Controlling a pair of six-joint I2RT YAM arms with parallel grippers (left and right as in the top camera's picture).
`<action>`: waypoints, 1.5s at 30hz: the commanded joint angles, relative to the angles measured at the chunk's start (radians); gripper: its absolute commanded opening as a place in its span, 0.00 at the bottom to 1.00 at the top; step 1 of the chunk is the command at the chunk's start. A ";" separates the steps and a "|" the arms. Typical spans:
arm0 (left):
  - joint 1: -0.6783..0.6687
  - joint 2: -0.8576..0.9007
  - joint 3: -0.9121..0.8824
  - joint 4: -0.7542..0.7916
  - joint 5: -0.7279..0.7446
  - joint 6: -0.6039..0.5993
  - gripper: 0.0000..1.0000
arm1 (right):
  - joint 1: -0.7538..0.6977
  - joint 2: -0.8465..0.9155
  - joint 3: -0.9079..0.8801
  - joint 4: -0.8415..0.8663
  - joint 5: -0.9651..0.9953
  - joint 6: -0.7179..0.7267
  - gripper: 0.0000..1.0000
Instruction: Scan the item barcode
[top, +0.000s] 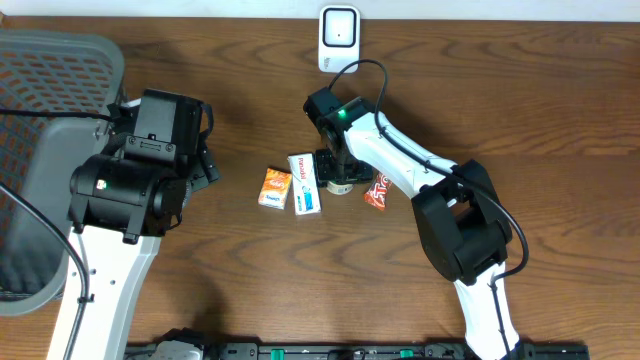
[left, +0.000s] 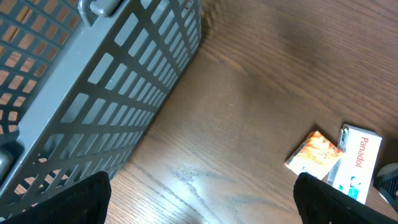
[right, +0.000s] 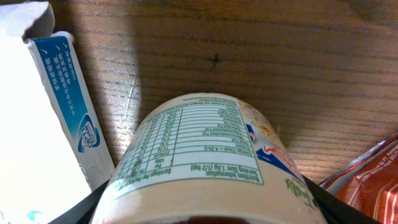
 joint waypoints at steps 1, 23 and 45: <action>0.005 0.006 0.000 0.000 -0.013 0.010 0.94 | 0.012 0.090 -0.035 -0.025 -0.024 0.008 0.63; 0.005 0.006 0.000 0.000 -0.013 0.010 0.94 | -0.272 0.090 0.266 -0.657 -0.717 -0.132 0.58; 0.005 0.006 0.000 0.000 -0.013 0.010 0.94 | -0.282 0.090 0.486 -0.014 -0.395 -0.097 0.57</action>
